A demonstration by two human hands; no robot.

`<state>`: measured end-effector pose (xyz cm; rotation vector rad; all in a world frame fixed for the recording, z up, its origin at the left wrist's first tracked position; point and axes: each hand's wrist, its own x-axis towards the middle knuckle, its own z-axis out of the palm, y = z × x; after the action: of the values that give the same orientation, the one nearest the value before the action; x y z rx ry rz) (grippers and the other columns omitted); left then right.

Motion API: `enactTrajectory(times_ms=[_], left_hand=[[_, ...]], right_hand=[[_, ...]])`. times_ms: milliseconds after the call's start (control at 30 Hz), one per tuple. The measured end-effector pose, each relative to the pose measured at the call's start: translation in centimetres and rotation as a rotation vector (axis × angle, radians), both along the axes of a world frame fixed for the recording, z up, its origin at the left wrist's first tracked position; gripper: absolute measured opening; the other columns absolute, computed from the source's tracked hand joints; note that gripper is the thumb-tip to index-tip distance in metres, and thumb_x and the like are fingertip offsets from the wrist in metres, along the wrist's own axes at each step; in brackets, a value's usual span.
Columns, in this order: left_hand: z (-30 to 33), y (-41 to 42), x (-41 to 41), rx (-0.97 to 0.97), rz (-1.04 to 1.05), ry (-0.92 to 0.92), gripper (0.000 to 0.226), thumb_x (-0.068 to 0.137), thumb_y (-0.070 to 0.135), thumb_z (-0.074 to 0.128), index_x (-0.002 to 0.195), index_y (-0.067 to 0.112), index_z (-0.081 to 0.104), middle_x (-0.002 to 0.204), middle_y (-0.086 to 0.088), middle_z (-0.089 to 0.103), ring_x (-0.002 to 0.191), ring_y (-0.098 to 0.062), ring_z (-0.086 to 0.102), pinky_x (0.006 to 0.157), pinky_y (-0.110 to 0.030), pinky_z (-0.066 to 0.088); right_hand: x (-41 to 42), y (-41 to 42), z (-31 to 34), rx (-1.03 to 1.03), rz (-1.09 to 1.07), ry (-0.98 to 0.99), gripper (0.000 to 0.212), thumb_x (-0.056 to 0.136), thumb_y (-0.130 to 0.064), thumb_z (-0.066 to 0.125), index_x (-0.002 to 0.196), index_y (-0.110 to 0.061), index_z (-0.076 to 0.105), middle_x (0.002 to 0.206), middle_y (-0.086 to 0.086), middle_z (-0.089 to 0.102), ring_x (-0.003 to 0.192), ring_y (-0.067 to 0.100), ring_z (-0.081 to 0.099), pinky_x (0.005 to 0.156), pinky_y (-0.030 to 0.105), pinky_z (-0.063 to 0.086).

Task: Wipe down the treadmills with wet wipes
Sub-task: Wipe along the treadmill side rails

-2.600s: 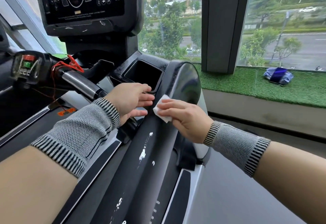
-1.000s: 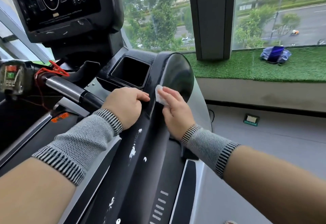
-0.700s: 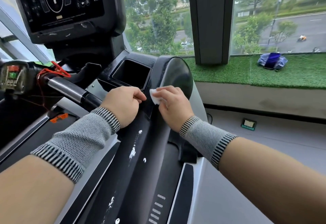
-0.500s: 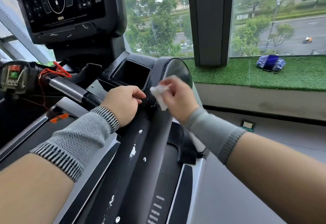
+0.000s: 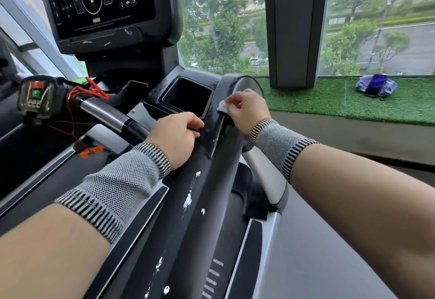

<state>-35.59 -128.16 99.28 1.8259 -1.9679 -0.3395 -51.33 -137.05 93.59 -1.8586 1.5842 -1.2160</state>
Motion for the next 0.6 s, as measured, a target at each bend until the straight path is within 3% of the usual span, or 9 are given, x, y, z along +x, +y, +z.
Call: enactTrajectory(times_ms=[100, 267, 400, 467, 600], left_hand=[[0.1, -0.2, 0.0, -0.011, -0.004, 0.033, 0.039, 0.085, -0.005, 0.035, 0.088, 0.026, 0.058, 0.093, 0.009, 0.064, 0.084, 0.0, 0.065, 0.078, -0.021, 0.05], [0.1, -0.3, 0.1, -0.012, 0.017, 0.038, 0.038, 0.086, -0.006, 0.033, 0.09, 0.023, 0.057, 0.096, 0.011, 0.061, 0.079, 0.0, 0.065, 0.056, -0.015, 0.042], [0.4, -0.1, 0.4, -0.005, 0.018, 0.05, 0.037, 0.085, -0.008, 0.035, 0.093, 0.021, 0.057, 0.097, 0.009, 0.061, 0.08, -0.005, 0.066, 0.071, -0.018, 0.047], [0.6, -0.1, 0.4, -0.004, 0.021, 0.045, 0.037, 0.084, -0.008, 0.035, 0.095, 0.021, 0.056, 0.097, 0.008, 0.061, 0.08, -0.006, 0.066, 0.072, -0.016, 0.044], [0.8, 0.2, 0.1, -0.013, 0.019, 0.036, 0.038, 0.085, -0.007, 0.035, 0.097, 0.021, 0.057, 0.099, 0.007, 0.062, 0.081, -0.008, 0.067, 0.073, -0.018, 0.046]], right_hand=[[0.3, 1.8, 0.0, -0.058, 0.154, 0.005, 0.021, 0.087, -0.019, 0.061, 0.103, -0.017, 0.074, 0.095, -0.004, 0.051, 0.079, 0.008, 0.054, 0.083, 0.017, 0.042], [0.1, 5.1, -0.9, -0.269, 0.291, 0.104, 0.017, 0.082, -0.007, 0.065, 0.091, -0.013, 0.077, 0.081, 0.0, 0.055, 0.069, 0.014, 0.055, 0.072, 0.021, 0.042], [-0.1, 2.4, 1.7, -0.148, 0.173, 0.17, 0.021, 0.089, -0.016, 0.057, 0.099, -0.021, 0.075, 0.096, 0.002, 0.058, 0.09, 0.019, 0.06, 0.086, 0.025, 0.043], [0.4, 0.9, 2.3, -0.052, 0.119, 0.246, 0.024, 0.092, -0.021, 0.053, 0.106, -0.025, 0.072, 0.105, 0.001, 0.055, 0.098, 0.018, 0.058, 0.087, 0.023, 0.04], [1.5, 1.9, 2.3, -0.05, 0.224, 0.287, 0.025, 0.092, -0.02, 0.051, 0.103, -0.026, 0.073, 0.097, -0.005, 0.048, 0.097, 0.017, 0.056, 0.082, 0.02, 0.036]])
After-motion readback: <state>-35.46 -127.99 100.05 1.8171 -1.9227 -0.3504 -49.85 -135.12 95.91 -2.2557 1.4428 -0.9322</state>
